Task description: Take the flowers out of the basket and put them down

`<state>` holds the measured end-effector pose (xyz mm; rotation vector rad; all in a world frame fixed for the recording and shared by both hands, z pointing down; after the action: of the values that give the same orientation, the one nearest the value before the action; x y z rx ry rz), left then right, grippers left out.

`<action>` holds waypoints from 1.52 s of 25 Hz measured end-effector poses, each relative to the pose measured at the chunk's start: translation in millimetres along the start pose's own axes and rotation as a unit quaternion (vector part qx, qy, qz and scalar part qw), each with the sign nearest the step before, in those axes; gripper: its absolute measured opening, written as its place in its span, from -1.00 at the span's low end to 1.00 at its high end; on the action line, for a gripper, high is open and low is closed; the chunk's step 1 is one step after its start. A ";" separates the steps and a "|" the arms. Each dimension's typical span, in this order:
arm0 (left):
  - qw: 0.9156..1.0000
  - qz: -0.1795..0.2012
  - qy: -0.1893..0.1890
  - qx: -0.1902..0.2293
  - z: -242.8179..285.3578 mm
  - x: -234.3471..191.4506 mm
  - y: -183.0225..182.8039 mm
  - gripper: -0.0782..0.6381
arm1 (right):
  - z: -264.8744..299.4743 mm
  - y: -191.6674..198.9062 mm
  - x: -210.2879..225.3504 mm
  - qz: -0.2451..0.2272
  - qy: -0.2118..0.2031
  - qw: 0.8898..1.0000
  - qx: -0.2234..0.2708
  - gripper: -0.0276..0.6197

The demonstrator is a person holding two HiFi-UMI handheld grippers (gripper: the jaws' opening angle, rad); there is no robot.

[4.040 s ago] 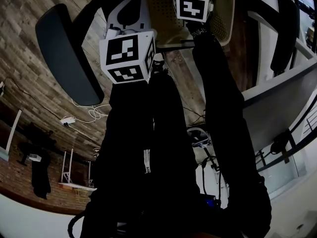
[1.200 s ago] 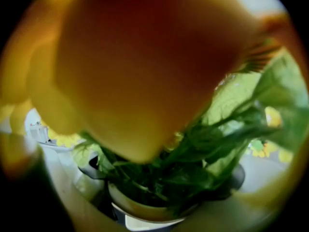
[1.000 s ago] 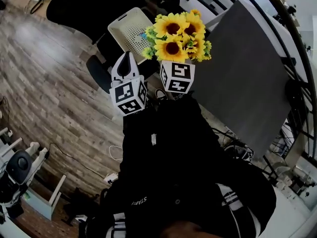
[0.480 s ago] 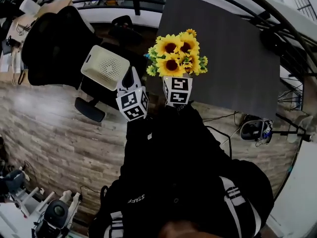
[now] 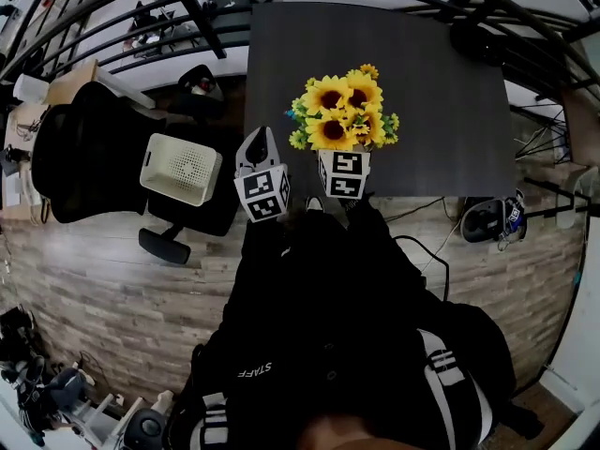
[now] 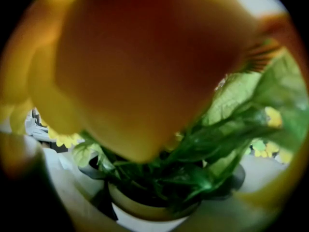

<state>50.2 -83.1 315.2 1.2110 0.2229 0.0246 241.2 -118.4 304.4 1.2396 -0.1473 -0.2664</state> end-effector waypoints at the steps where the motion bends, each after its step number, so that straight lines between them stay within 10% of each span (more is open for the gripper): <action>1: 1.000 0.006 0.007 -0.001 5.4 8.1 1.4 -0.78 | -1.3 2.0 9.3 0.001 0.005 1.000 -0.002 0.75; 18: 0.995 0.025 0.044 -0.085 93.5 76.1 66.3 -0.78 | 38.7 102.3 95.0 0.020 0.025 0.997 -0.077 0.75; 38: 0.987 0.012 0.008 -0.159 162.8 37.6 155.2 -0.78 | 138.7 228.8 87.2 -0.013 -0.009 0.991 -0.135 0.75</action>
<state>132.4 -173.5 507.8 0.8957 0.2087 0.0877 317.1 -200.7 562.5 0.9712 -0.1068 -0.3107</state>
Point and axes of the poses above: the fingertips, and each gripper's own axes: z forward along the fingers, x to its right, y out of its underside, the point moved 10 cm from there along -z, backward along the fingers, and after that the axes turned 1 degree about x, right-handed, at the moved point
